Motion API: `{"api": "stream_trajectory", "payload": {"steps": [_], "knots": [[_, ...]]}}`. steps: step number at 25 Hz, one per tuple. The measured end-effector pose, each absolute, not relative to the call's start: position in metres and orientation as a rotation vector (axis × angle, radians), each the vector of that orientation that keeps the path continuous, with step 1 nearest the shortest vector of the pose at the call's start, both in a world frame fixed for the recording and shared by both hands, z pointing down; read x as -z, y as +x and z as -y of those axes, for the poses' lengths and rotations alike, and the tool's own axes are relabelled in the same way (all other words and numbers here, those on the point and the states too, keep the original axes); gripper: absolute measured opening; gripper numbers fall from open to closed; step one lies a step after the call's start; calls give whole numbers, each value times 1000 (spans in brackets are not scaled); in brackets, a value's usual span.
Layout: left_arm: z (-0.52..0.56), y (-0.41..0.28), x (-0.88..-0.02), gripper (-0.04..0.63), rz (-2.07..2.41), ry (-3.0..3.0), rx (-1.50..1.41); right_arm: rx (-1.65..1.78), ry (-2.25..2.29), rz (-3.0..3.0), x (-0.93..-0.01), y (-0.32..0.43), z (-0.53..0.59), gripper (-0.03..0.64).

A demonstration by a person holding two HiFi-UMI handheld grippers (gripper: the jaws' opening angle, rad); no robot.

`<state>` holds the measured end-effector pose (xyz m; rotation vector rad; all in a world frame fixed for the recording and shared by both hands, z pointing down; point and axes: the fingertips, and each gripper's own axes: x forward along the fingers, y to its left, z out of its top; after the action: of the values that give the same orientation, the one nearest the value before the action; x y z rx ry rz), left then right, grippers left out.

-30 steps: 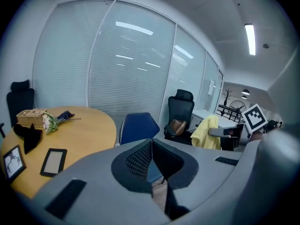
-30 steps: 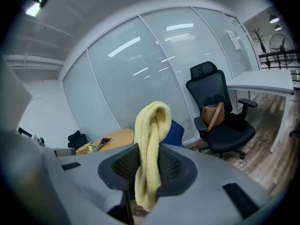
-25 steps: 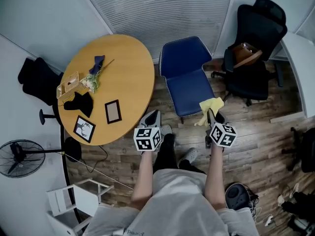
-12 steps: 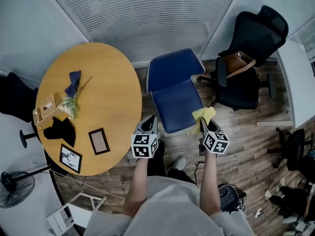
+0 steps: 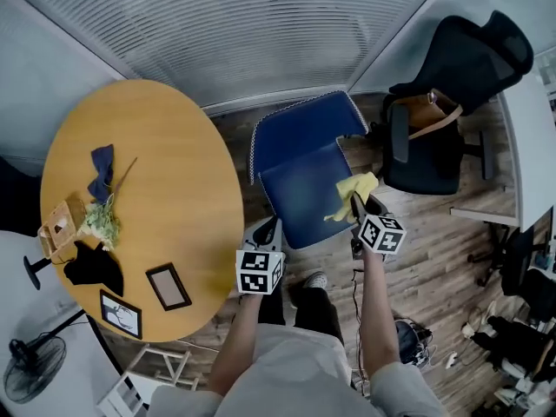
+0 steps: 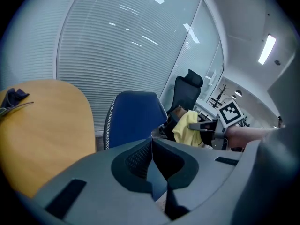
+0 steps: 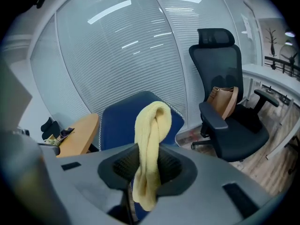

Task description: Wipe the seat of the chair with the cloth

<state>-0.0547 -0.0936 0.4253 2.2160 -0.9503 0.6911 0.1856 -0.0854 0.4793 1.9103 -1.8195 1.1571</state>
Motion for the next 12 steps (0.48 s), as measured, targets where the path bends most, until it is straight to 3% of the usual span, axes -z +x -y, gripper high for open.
{"api": "stream_trajectory", "payload": {"steps": [12], "knots": [[105, -5, -496, 29, 961, 2126, -794, -1210, 1767, 1768, -591, 241, 147, 103]]}}
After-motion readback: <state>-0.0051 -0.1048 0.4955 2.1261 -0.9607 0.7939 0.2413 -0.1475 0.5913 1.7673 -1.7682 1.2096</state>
